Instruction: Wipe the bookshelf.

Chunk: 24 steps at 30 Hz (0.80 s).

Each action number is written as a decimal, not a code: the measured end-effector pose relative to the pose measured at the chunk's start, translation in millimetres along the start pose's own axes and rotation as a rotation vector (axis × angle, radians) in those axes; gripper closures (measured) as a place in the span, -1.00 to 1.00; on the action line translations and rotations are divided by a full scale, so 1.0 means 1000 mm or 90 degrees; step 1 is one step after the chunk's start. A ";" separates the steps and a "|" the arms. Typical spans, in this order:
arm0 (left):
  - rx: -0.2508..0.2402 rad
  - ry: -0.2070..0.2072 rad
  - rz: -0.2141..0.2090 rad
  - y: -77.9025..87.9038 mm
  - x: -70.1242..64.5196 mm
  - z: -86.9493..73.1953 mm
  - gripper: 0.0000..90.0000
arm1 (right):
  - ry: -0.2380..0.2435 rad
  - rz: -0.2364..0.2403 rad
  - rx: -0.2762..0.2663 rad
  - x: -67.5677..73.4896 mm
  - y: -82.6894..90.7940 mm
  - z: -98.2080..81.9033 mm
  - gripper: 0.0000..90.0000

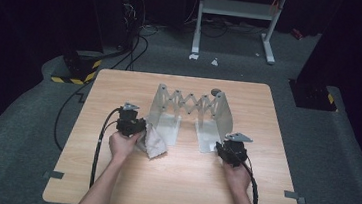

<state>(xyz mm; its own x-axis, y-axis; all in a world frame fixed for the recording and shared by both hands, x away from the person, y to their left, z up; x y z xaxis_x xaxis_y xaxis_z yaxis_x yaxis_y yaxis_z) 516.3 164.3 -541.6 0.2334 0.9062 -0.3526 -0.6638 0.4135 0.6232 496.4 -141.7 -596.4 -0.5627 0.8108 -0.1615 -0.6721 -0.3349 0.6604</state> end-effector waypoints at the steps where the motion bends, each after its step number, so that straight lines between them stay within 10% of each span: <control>1: -0.006 -0.004 -0.002 0.003 -0.002 0.003 0.78 | 0.000 0.000 0.000 0.000 0.000 0.000 0.54; 24: -0.103 -0.026 -0.061 0.061 -0.035 0.072 0.79 | 0.000 0.001 0.000 0.000 0.000 0.000 0.53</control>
<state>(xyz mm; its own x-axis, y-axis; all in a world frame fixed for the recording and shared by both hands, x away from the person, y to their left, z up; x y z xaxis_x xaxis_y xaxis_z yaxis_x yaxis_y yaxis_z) 518.6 163.7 -441.3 0.3275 0.8678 -0.3736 -0.7422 0.4810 0.4666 496.4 -141.6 -596.4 -0.5643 0.8097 -0.1607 -0.6714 -0.3369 0.6601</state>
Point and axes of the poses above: each handheld gripper's, and its own axes: y roughly backward along the jaws, z roughly out of its top, x roughly to its left, the point moved 10 cm from there along -y, roughly forward along the jaws, and after that the axes turned 13 degrees about y, right-handed, at the moved point
